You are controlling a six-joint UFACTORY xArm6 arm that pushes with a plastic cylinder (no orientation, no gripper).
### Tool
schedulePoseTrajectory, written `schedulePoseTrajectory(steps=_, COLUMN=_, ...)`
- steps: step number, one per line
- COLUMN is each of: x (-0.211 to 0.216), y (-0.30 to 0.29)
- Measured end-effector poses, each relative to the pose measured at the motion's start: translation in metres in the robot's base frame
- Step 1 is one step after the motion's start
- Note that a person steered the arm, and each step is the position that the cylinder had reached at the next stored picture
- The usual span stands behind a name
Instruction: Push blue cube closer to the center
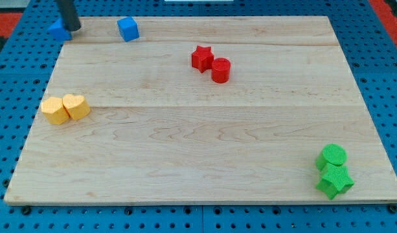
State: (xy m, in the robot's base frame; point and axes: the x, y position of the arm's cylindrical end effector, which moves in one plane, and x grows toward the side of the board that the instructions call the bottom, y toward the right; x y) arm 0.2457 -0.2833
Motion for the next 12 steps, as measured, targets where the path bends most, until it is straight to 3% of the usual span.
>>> schedulePoseTrajectory(steps=1, x=0.029, y=-0.022)
schedulePoseTrajectory(steps=3, x=-0.041, y=0.002)
schedulePoseTrajectory(steps=4, x=-0.025, y=0.111)
schedulePoseTrajectory(steps=5, x=0.032, y=0.177)
schedulePoseTrajectory(steps=6, x=0.056, y=0.209)
schedulePoseTrajectory(steps=7, x=0.046, y=0.206)
schedulePoseTrajectory(steps=8, x=0.016, y=0.145)
schedulePoseTrajectory(steps=9, x=-0.013, y=0.238)
schedulePoseTrajectory(steps=10, x=0.022, y=0.33)
schedulePoseTrajectory(steps=12, x=0.046, y=0.12)
